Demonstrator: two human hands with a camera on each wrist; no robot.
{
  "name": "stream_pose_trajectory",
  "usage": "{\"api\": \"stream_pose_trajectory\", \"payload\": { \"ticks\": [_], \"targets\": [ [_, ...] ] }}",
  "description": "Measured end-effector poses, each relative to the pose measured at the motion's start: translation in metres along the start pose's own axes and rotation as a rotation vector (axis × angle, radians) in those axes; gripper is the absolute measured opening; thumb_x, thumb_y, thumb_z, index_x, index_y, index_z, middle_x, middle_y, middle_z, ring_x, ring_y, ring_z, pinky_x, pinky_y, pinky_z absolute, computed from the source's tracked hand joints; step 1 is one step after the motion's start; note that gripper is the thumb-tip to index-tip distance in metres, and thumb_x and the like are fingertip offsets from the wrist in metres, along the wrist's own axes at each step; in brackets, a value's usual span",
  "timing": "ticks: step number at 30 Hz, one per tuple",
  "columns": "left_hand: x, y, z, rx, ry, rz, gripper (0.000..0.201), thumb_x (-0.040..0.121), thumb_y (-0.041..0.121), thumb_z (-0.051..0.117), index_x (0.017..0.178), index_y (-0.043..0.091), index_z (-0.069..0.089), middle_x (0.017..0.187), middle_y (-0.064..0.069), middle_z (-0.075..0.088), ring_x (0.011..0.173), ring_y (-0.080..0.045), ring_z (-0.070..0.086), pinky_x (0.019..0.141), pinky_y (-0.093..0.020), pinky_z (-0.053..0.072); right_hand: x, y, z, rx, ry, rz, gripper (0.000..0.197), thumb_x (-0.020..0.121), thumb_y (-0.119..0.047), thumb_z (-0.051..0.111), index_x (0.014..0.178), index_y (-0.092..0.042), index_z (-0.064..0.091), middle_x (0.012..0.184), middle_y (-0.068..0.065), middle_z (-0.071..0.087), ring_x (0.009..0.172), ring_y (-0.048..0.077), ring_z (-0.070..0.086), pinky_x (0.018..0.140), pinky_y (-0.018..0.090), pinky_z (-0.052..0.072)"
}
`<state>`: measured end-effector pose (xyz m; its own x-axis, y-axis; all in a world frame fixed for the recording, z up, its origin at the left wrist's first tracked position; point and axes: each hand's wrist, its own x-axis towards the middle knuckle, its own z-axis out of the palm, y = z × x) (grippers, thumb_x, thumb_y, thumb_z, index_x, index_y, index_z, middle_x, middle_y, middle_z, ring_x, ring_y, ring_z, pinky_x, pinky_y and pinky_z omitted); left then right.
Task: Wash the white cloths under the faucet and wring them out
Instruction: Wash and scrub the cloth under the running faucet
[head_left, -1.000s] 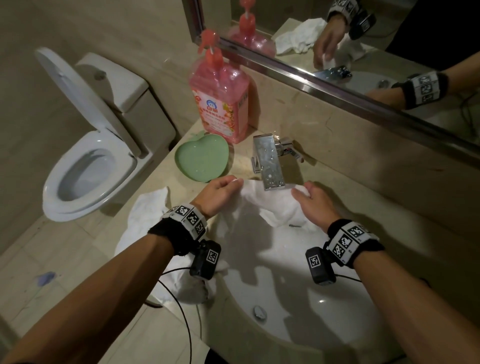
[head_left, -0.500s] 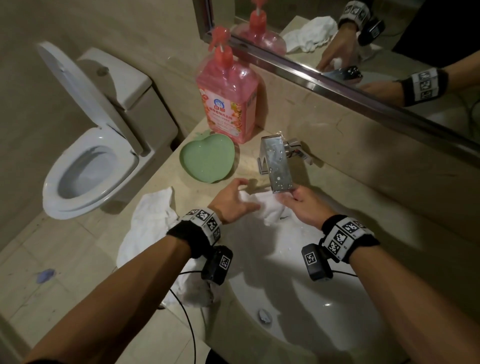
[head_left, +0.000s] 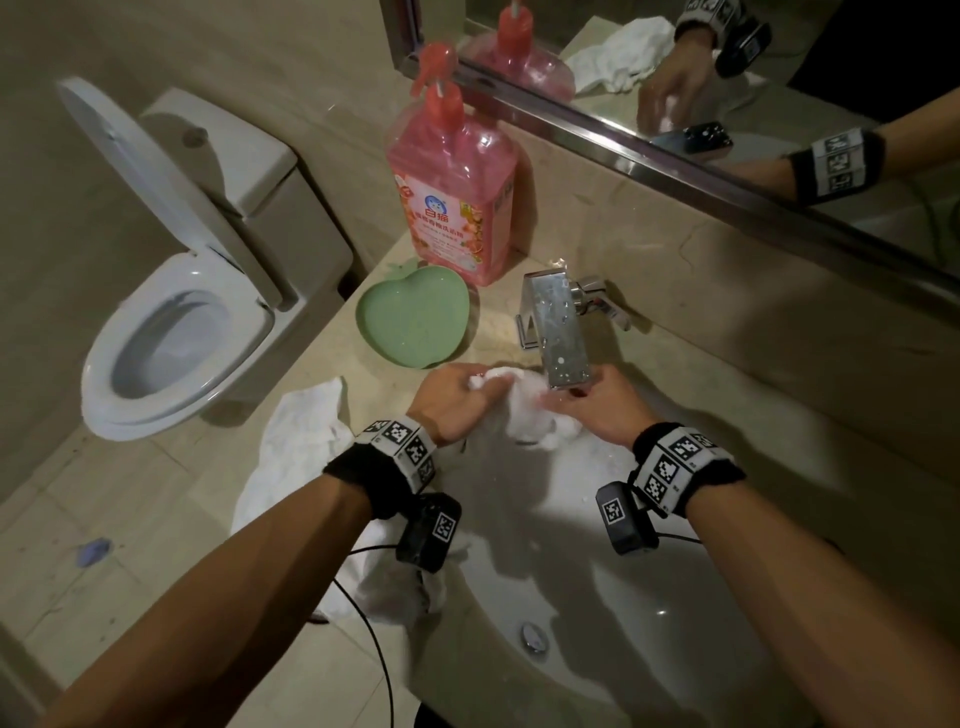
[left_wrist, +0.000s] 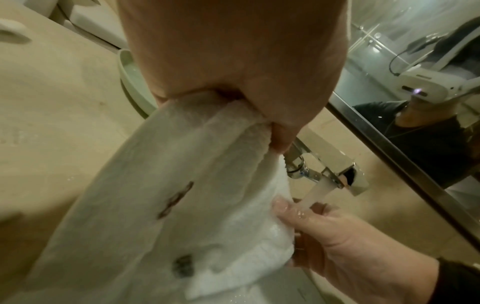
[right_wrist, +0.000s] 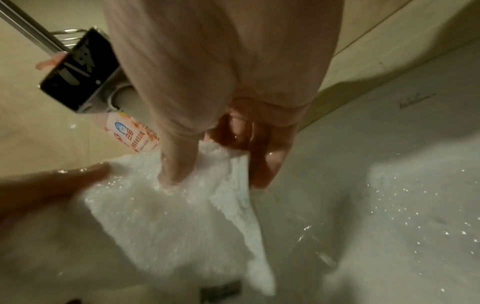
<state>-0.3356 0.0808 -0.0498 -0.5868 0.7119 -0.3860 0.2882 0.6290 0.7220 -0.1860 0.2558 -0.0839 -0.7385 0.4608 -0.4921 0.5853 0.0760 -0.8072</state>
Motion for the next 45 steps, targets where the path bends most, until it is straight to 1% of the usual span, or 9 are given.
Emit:
{"api": "stream_pose_trajectory", "payload": {
  "ticks": [5,12,16,20,27,32,36,40,45],
  "targets": [
    [-0.005,-0.002,-0.006,-0.013,0.005,-0.054,0.034,0.095,0.054,0.052,0.075,0.03,0.066,0.086,0.0,0.07,0.084,-0.018,0.064,0.076,-0.029,0.049,0.002,-0.003,0.011,0.015,0.004,-0.042,0.013,0.081,-0.042,0.083,0.085,-0.032,0.076,0.092,-0.008,0.078,0.096,0.012,0.072,0.093,0.037,0.055],
    [0.005,0.004,0.019,0.015,-0.086,-0.077,0.037,0.098,0.048,0.051,0.115,0.019,0.067,0.116,-0.009,0.069,0.105,-0.025,0.064,0.092,-0.034,0.049,0.006,0.007,0.002,0.092,0.037,0.035,0.022,0.094,-0.022,0.067,0.115,-0.029,0.066,0.114,0.004,0.073,0.107,0.03,0.068,0.094,0.057,0.055],
    [0.009,0.009,0.033,0.084,-0.078,-0.166,0.053,0.097,0.048,0.052,0.142,0.019,0.051,0.145,-0.006,0.053,0.13,-0.025,0.052,0.105,-0.029,0.039,-0.004,0.023,-0.016,0.039,0.147,0.059,0.036,0.1,-0.041,0.058,0.128,-0.019,0.064,0.084,-0.006,0.063,0.068,0.012,0.057,0.06,0.028,0.046],
    [0.014,0.017,0.04,0.193,-0.068,-0.282,0.041,0.091,0.044,0.062,0.127,0.024,0.065,0.126,-0.005,0.066,0.113,-0.026,0.062,0.094,-0.03,0.047,-0.017,0.029,-0.023,0.099,0.241,0.129,0.043,0.102,-0.04,0.055,0.139,-0.017,0.059,0.086,-0.005,0.063,0.059,0.01,0.055,0.043,0.022,0.041],
    [0.018,0.042,0.067,0.135,-0.104,-0.329,0.02,0.096,0.039,0.053,0.094,0.019,0.056,0.102,-0.006,0.067,0.09,-0.025,0.063,0.08,-0.032,0.052,-0.04,0.015,-0.005,-0.066,0.13,-0.058,0.033,0.106,-0.033,0.05,0.132,-0.021,0.066,0.124,0.001,0.07,0.113,0.017,0.063,0.093,0.033,0.05],
    [0.02,0.046,0.071,-0.426,-0.088,-0.398,0.019,0.096,0.008,0.054,0.101,-0.006,0.065,0.09,-0.02,0.072,0.069,-0.032,0.073,0.064,-0.047,0.061,-0.051,0.013,0.011,-0.161,0.095,-0.123,0.037,0.108,-0.027,0.045,0.141,-0.018,0.059,0.125,0.001,0.068,0.11,0.013,0.062,0.085,0.023,0.045],
    [0.013,0.048,0.068,-0.632,-0.078,-0.466,0.018,0.085,-0.007,0.053,0.093,-0.005,0.069,0.088,-0.025,0.072,0.078,-0.04,0.073,0.074,-0.056,0.06,-0.052,0.009,0.017,-0.156,0.074,-0.118,0.032,0.105,-0.025,0.049,0.135,-0.023,0.061,0.116,0.0,0.07,0.104,0.015,0.065,0.084,0.028,0.048],
    [0.006,0.051,0.069,-0.687,-0.085,-0.502,0.032,0.096,0.0,0.038,0.114,-0.003,0.065,0.102,-0.028,0.07,0.09,-0.041,0.07,0.079,-0.049,0.057,-0.051,0.008,0.019,-0.107,-0.044,-0.067,0.055,0.089,-0.026,0.076,0.14,-0.029,0.055,0.121,-0.005,0.07,0.104,0.014,0.067,0.093,0.041,0.057],
    [0.0,0.059,0.069,-0.484,-0.149,-0.484,0.026,0.086,0.007,0.058,0.107,-0.003,0.068,0.106,-0.024,0.07,0.091,-0.034,0.068,0.072,-0.037,0.044,-0.046,0.008,0.022,-0.215,0.04,-0.067,0.055,0.086,-0.016,0.078,0.136,-0.025,0.058,0.124,0.0,0.069,0.113,0.02,0.063,0.097,0.041,0.053]
  ]
}}
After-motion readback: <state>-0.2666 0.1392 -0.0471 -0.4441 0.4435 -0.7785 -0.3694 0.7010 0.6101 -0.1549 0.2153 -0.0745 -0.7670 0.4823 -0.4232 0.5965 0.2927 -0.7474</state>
